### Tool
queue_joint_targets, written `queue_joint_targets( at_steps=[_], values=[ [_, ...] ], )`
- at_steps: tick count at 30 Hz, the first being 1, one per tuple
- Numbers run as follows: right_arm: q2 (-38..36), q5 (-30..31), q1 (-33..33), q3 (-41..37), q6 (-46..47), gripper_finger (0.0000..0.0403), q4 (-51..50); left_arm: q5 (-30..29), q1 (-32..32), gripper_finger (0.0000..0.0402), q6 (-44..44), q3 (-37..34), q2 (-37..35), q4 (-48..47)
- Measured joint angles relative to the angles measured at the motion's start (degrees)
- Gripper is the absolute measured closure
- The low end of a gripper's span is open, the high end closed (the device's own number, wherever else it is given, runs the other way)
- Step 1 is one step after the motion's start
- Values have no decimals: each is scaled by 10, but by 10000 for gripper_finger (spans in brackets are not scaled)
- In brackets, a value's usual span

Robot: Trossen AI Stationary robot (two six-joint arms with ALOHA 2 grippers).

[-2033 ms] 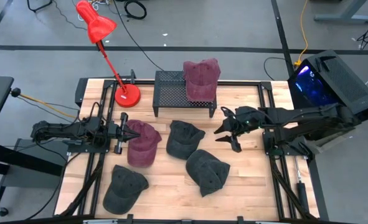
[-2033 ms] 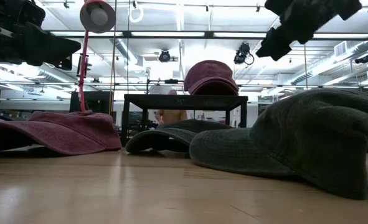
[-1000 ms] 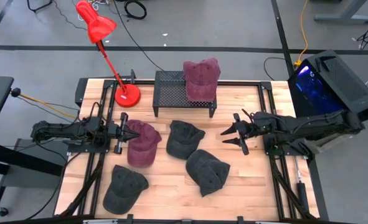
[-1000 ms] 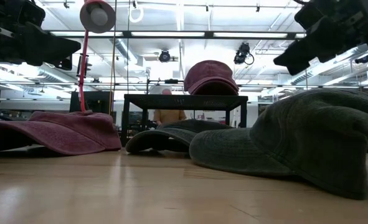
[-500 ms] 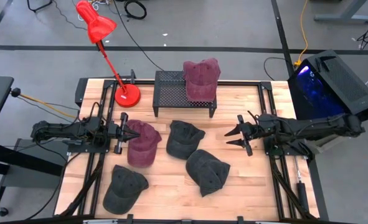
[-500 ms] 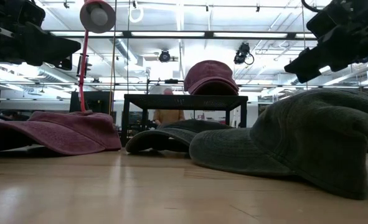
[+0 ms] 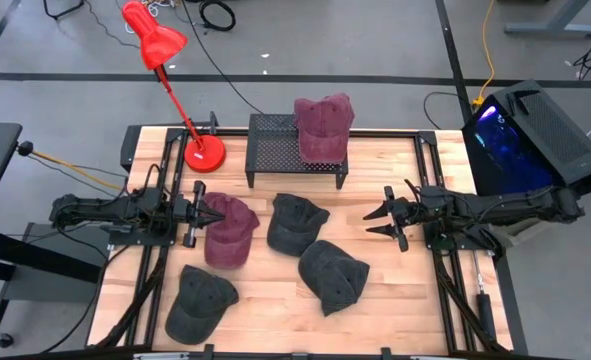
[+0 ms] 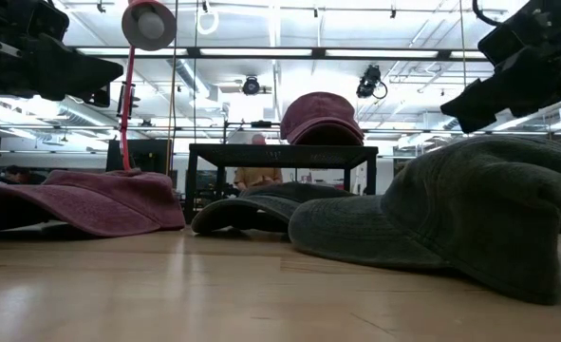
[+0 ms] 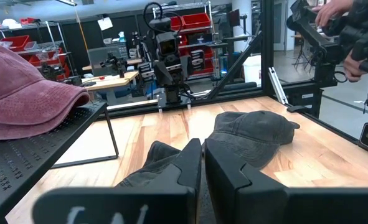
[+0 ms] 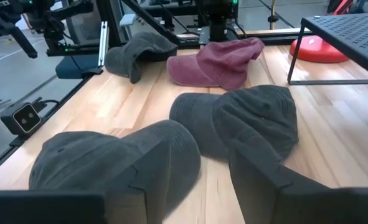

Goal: Pick & Place hat
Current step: Stack the red cap on top of the red cap on the shelf

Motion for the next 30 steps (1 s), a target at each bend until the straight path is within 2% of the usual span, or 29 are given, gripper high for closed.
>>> queue_joint_targets(
  at_steps=[11,30],
  values=[
    [-34,0,0,-27,0,241,1,0,0,374,0,0,0,0],
    [-79,0,0,-28,-18,241,1,0,0,374,0,0,0,0]
  ],
)
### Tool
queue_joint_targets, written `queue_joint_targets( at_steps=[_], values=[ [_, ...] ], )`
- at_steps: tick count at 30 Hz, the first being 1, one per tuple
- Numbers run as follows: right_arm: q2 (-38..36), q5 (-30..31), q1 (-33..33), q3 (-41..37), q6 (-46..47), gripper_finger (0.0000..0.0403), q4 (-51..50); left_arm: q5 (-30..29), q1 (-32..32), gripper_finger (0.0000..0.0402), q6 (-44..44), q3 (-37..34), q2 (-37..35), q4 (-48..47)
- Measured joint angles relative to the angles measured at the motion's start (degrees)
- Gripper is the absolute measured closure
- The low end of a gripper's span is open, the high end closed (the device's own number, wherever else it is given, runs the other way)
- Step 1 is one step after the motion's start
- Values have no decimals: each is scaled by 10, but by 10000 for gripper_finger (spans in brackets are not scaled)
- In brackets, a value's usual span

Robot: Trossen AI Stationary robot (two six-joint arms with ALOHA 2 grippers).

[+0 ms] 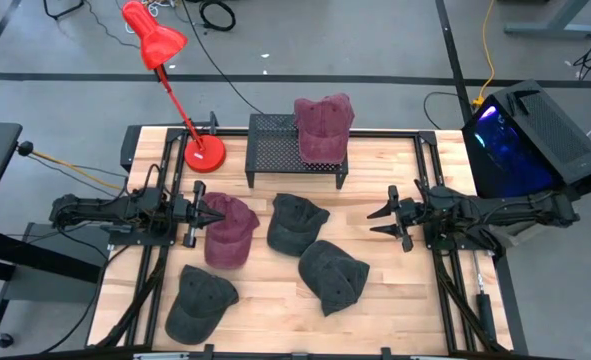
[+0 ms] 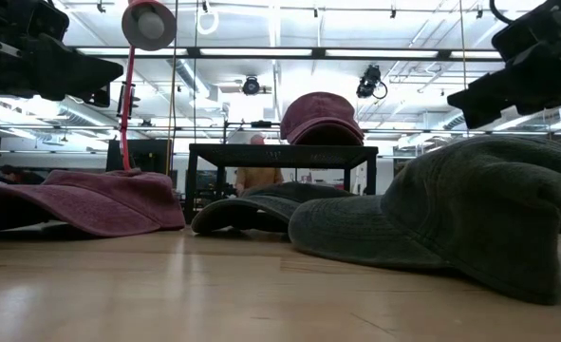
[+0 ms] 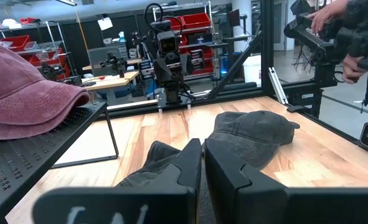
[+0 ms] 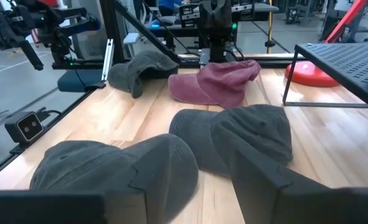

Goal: Pick & Place hat
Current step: Stack the red cap on top of the red cap on the shelf

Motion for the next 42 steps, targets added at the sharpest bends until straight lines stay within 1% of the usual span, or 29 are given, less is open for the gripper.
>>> queue_joint_targets(
  at_steps=[13,19,24,32,36,42],
  values=[
    [-12,0,0,0,3,241,2,0,0,374,0,0,0,0],
    [-12,0,0,0,4,241,55,0,0,374,0,0,0,0],
    [-12,0,0,0,3,241,68,0,0,374,0,0,0,0],
    [-12,0,0,0,48,241,68,0,0,374,0,0,0,0],
    [-12,0,0,0,50,241,68,0,0,374,0,0,0,0],
    [-12,-2,0,0,102,241,87,0,0,374,0,0,0,0]
  ],
)
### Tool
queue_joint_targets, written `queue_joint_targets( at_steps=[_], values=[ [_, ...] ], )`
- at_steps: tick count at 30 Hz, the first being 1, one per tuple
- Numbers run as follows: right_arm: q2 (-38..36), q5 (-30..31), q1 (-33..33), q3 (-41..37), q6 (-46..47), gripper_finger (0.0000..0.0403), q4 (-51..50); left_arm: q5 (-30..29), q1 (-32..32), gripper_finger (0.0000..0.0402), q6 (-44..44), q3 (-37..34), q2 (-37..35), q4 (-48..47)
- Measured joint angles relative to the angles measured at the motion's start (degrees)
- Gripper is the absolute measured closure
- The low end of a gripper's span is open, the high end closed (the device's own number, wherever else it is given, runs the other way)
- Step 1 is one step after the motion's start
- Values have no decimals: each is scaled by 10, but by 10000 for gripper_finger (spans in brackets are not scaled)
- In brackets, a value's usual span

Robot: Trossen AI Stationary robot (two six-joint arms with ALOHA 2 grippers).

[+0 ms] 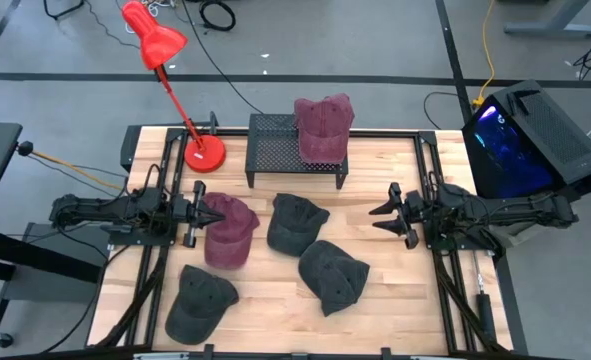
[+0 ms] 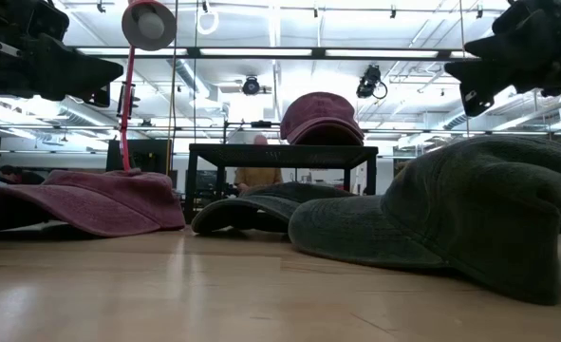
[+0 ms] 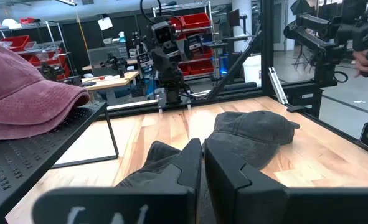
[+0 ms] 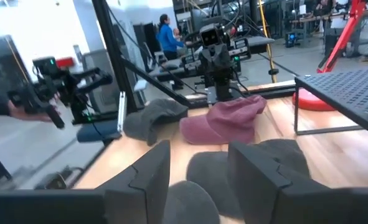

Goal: Pick & Place hat
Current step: Stack the red cap on top of the red cap on the shelf

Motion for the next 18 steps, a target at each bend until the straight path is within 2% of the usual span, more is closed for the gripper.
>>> queue_joint_targets(
  at_steps=[12,18],
  values=[
    [0,-15,0,0,70,241,35,-13,0,374,2,0,0,3],
    [0,-15,0,0,110,241,37,19,0,374,-66,0,0,47]
  ],
)
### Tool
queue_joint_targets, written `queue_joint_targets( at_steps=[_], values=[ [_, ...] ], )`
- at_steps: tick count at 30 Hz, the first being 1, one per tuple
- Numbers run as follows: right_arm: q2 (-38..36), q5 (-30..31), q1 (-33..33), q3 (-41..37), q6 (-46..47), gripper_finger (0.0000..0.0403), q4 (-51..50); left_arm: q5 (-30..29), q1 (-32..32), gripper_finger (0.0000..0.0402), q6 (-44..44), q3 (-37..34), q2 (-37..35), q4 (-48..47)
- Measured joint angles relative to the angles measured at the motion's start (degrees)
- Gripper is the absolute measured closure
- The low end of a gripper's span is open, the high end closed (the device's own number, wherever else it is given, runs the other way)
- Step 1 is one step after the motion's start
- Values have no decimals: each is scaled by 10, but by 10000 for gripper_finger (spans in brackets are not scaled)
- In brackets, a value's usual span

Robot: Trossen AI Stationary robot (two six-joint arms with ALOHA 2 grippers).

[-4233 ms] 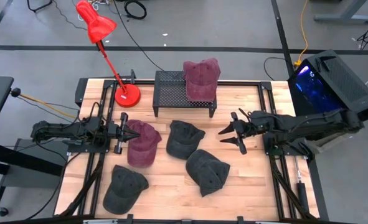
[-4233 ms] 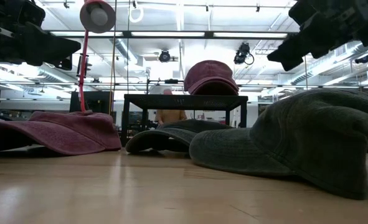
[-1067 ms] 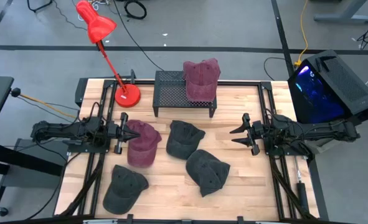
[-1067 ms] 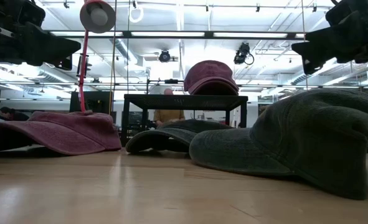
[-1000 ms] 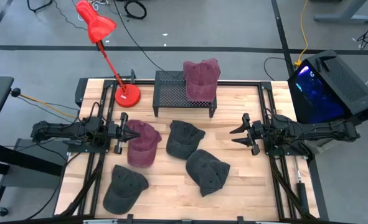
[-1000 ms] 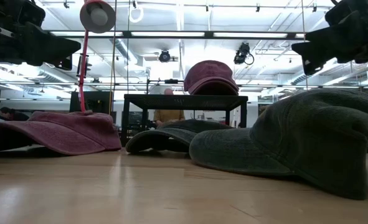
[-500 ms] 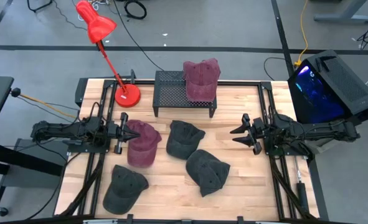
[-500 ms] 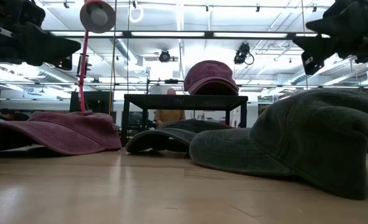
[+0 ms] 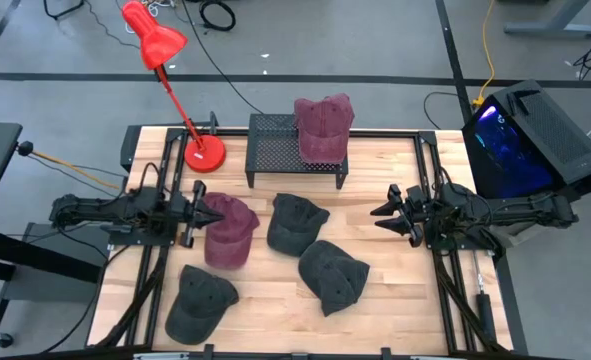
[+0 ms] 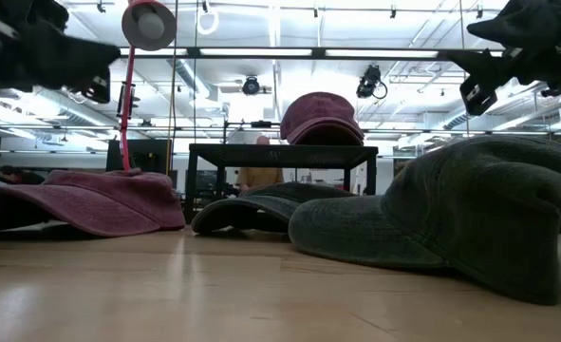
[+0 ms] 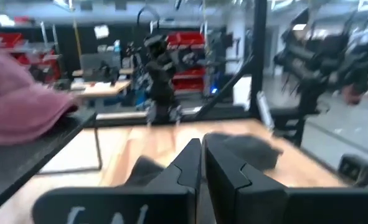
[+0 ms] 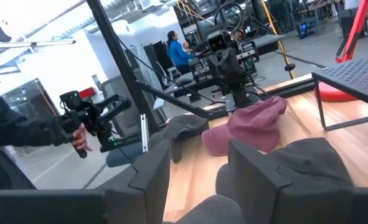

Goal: Pick & Place hat
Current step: Stack the red cap on top of the red cap on the shelf

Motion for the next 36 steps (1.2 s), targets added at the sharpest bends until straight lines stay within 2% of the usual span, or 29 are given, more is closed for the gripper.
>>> queue_joint_targets(
  at_steps=[5,9,17,27,36],
  values=[
    [0,0,0,0,0,241,5,-8,0,374,-13,0,0,66],
    [0,1,0,0,-6,241,6,-15,0,374,-67,0,0,124],
    [0,2,0,0,-31,241,5,-28,0,374,-84,15,17,117],
    [0,2,0,0,-33,241,5,-47,0,374,-54,111,124,-7],
    [0,2,0,0,-33,241,5,-59,1,374,-48,243,235,-138]
  ],
)
